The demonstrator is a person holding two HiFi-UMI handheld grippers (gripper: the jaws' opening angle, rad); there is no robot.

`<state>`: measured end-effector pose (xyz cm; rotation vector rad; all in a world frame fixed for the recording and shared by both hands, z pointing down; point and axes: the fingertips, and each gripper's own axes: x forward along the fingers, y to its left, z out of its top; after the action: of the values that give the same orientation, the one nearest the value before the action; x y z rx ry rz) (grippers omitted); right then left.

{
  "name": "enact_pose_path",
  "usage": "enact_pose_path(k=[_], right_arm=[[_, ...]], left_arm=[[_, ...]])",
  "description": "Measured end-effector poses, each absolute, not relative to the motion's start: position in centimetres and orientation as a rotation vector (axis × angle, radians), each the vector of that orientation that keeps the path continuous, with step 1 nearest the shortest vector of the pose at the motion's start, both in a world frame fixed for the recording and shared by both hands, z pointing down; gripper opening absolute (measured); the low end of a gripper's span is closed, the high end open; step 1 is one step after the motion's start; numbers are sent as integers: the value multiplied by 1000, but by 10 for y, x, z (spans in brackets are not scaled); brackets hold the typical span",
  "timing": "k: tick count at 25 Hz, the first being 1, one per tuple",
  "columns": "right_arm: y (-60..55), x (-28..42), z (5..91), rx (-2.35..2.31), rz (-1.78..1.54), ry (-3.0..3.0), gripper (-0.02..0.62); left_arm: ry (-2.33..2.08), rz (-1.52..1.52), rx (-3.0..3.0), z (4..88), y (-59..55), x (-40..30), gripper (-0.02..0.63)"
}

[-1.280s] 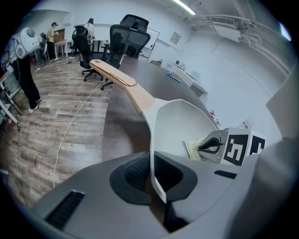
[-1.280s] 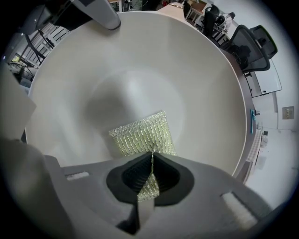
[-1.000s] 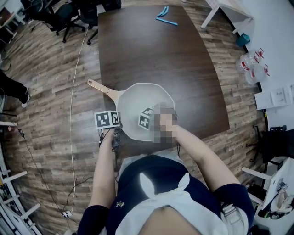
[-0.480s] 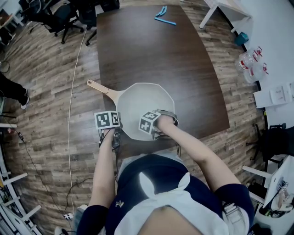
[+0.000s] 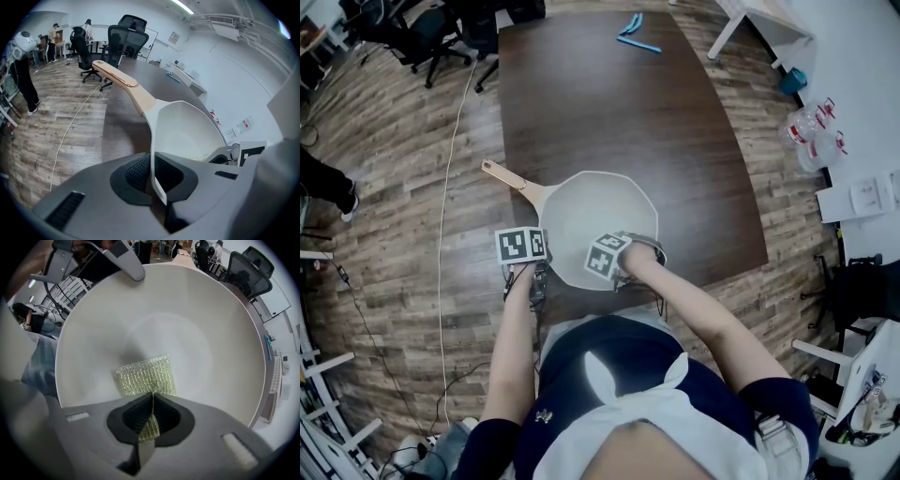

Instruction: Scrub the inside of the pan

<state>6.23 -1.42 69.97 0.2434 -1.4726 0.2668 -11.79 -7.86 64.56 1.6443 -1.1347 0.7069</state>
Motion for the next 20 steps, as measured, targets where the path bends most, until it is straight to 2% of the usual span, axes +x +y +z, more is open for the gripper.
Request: enact_pose_path(k=[20], right_arm=[[0, 2, 695, 216, 192, -1705, 8]], left_arm=[[-1136, 695, 1646, 645, -79, -114, 17]])
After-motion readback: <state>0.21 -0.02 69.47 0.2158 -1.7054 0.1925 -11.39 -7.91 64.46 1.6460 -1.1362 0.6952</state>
